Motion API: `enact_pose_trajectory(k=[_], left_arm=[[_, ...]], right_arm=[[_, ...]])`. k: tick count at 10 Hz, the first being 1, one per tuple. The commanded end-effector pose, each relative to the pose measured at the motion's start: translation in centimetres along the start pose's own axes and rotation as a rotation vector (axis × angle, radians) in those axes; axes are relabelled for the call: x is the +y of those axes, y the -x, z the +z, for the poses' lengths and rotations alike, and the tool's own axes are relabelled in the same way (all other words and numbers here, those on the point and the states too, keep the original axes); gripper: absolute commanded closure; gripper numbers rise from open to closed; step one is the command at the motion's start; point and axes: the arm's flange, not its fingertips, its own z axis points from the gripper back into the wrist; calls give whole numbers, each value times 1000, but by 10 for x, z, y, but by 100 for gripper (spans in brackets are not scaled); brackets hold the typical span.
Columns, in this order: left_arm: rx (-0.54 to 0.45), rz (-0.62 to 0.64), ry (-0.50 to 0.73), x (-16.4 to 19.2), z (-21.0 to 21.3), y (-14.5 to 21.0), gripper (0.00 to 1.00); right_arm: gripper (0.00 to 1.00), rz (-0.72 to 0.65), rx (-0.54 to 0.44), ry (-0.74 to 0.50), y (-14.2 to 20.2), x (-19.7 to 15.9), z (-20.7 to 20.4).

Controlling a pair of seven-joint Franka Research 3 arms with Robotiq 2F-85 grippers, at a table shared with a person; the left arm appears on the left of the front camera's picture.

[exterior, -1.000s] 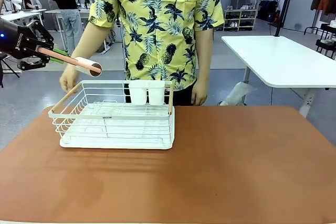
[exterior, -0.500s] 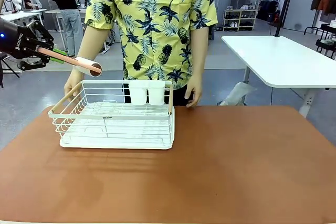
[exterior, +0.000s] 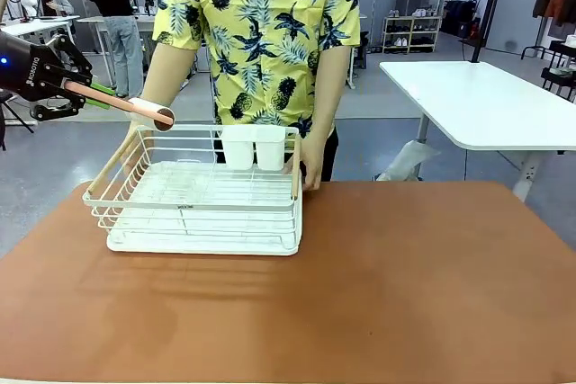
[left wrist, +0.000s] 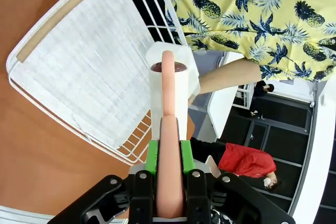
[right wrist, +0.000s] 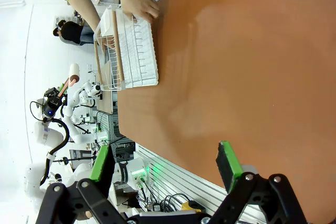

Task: Clean the table.
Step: Clean the table with the Lint Roller when the human lifts the Dish drying rack.

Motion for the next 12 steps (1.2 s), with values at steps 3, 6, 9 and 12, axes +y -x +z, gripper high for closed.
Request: enact_pose_trajectory(k=[3,6,9,12], left_arm=[[0,-3,-1,0,0,1,100],[0,-3,-1,0,0,1,100],[0,-3,-1,0,0,1,100],[0,-3,-1,0,0,1,100]], right_arm=[[0,2,-10,-19,1,3,1],[0,2,-10,-19,1,3,1],[0,2,-10,-19,1,3,1],[0,2,-10,-19,1,3,1]])
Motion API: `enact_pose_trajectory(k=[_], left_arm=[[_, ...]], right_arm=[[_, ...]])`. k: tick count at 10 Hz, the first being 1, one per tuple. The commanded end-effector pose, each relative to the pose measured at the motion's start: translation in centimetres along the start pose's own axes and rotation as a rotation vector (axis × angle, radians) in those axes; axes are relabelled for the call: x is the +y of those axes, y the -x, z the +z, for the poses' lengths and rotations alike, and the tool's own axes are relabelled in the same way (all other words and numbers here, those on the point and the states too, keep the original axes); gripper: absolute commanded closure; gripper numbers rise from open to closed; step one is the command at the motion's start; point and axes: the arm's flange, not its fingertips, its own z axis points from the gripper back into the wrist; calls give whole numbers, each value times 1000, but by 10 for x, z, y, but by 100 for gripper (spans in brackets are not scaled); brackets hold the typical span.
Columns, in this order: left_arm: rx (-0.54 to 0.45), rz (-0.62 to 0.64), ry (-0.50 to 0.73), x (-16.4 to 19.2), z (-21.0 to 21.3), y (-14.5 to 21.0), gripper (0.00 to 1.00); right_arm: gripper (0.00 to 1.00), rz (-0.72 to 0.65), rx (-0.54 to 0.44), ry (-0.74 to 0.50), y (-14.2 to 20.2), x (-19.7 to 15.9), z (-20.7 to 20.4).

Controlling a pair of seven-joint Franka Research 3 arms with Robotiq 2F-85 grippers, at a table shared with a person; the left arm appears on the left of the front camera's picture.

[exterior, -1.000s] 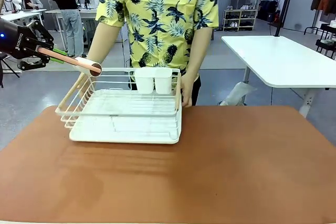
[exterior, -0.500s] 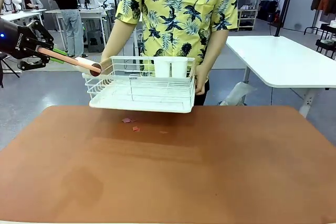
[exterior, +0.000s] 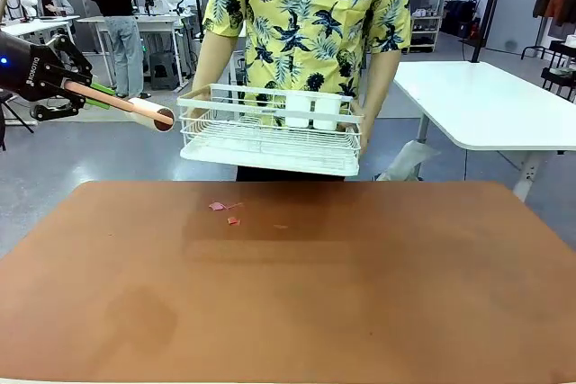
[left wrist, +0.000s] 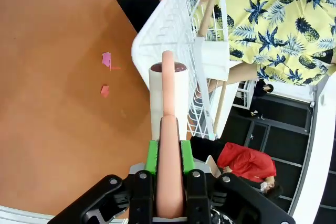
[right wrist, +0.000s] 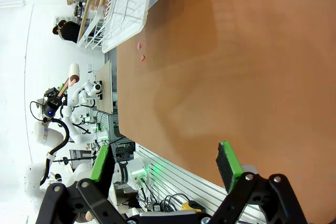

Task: Clean the table.
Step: Clean the table with the Lint Roller when the human lifts the Dish drying rack.

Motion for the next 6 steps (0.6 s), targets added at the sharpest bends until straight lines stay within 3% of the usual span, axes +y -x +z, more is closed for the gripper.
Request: enact_pose_trajectory(k=[1,3,6], left_arm=[[0,0,0,0,0,0,79],[39,-165,-83,-31,13,-17,79],[333,-533,-337,-65,-37,-59,79]], right_arm=[[0,2,-10,-19,1,3,1],[0,2,-10,-19,1,3,1],[0,2,-10,-19,1,3,1]])
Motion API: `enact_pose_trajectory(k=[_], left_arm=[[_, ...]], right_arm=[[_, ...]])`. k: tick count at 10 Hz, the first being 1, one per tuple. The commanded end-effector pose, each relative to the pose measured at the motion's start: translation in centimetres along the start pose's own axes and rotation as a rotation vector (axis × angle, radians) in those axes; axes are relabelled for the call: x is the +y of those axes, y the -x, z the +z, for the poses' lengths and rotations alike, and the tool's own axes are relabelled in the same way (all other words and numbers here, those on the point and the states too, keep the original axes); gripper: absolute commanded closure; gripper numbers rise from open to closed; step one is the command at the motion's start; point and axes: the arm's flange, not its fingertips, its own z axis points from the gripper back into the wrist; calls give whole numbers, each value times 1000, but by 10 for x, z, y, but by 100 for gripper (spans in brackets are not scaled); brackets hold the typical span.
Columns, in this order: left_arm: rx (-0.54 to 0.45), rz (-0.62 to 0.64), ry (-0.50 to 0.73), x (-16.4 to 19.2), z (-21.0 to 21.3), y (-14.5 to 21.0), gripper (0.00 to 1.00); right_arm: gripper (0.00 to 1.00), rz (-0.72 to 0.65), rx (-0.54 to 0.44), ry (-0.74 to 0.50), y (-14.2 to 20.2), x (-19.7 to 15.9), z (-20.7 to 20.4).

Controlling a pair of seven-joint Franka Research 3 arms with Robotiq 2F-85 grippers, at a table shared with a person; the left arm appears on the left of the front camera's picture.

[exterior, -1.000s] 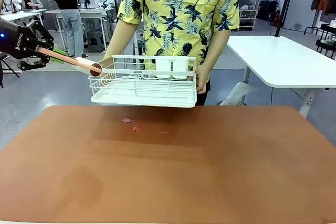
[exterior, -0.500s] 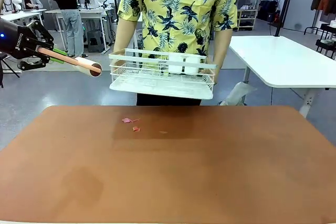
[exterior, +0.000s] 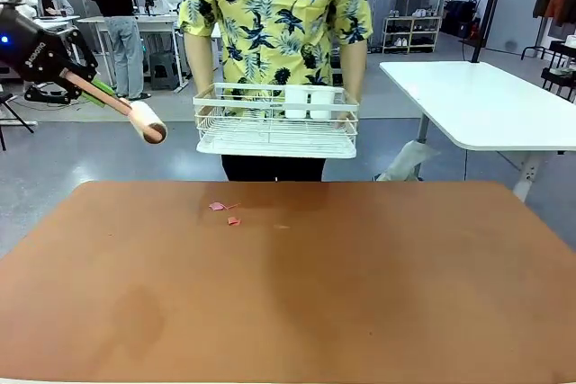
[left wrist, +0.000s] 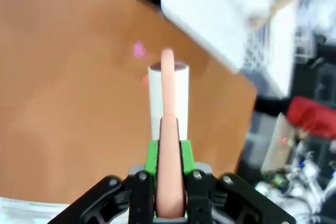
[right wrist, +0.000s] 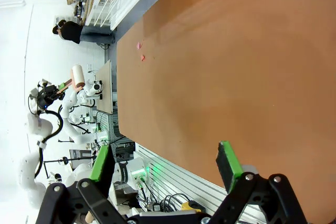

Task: Clean the table.
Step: Clean the table with the Lint Roller when the human lifts the Dish drying rack.

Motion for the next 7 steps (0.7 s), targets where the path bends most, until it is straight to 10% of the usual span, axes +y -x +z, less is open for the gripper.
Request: enact_pose_trajectory(k=[1,7], left_arm=[[155,-280,-132,-4,-33,-54,79],[238,-335,-46,38,-127,-83,79]], right_arm=[[0,1,-11,-20,2,2,1],[0,1,-11,-20,2,2,1]])
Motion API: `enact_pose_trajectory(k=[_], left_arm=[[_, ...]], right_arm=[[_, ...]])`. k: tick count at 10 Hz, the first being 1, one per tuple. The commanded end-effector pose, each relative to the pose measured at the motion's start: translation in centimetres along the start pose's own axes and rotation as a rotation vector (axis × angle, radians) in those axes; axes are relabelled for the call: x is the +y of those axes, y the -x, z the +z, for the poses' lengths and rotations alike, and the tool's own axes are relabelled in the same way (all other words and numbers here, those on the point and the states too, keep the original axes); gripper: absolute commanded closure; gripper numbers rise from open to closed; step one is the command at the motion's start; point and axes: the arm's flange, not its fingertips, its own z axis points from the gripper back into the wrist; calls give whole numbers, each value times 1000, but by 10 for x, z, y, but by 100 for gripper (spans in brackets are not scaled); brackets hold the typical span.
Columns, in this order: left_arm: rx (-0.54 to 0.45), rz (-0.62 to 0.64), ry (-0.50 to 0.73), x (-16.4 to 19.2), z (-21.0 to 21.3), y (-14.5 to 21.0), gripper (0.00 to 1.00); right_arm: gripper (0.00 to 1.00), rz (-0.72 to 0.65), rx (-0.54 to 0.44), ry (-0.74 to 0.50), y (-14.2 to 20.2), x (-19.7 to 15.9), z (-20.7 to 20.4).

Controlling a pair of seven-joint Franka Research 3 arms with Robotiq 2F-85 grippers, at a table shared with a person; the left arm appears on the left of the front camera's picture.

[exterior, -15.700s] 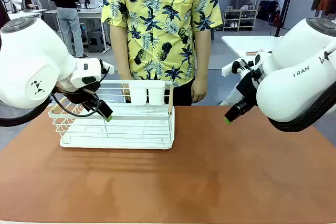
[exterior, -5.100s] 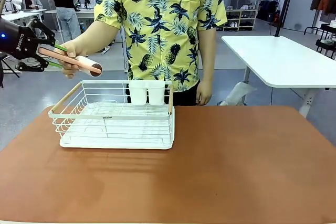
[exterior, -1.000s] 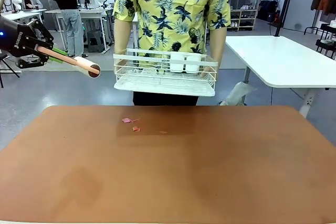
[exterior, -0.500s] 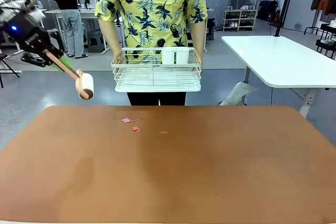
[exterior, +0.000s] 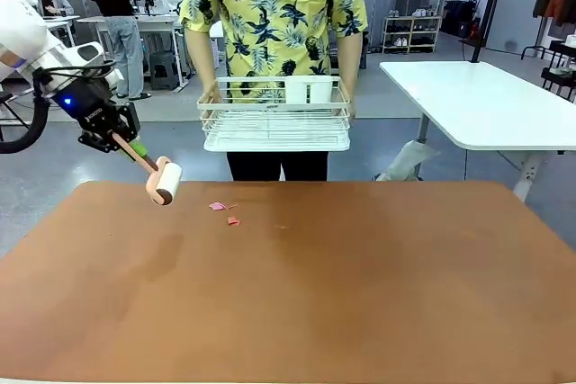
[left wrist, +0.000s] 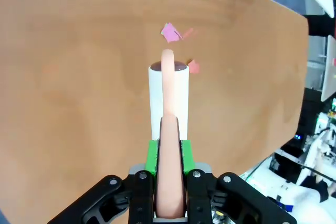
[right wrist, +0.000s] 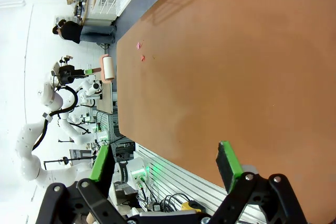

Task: Clean the table.
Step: Clean the table with the Lint Roller when the human lifts the Dish drying rack.

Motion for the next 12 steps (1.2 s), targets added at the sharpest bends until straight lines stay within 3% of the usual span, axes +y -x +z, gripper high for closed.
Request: enact_pose_trajectory(k=[1,2,6,9,12], left_arm=[[-104,34,61,-7,13,0,79],[0,0,0,0,0,0,79],[-14,11,11,0,-2,-1,79],[23,8,30,13,-34,-41,79],[59,0,114,29,-60,-59,79]], right_arm=[[0,2,-12,-20,2,3,1],[0,2,-12,-20,2,3,1],[0,2,-12,-20,2,3,1],[0,2,-12,-20,2,3,1],[0,2,-12,-20,2,3,1]])
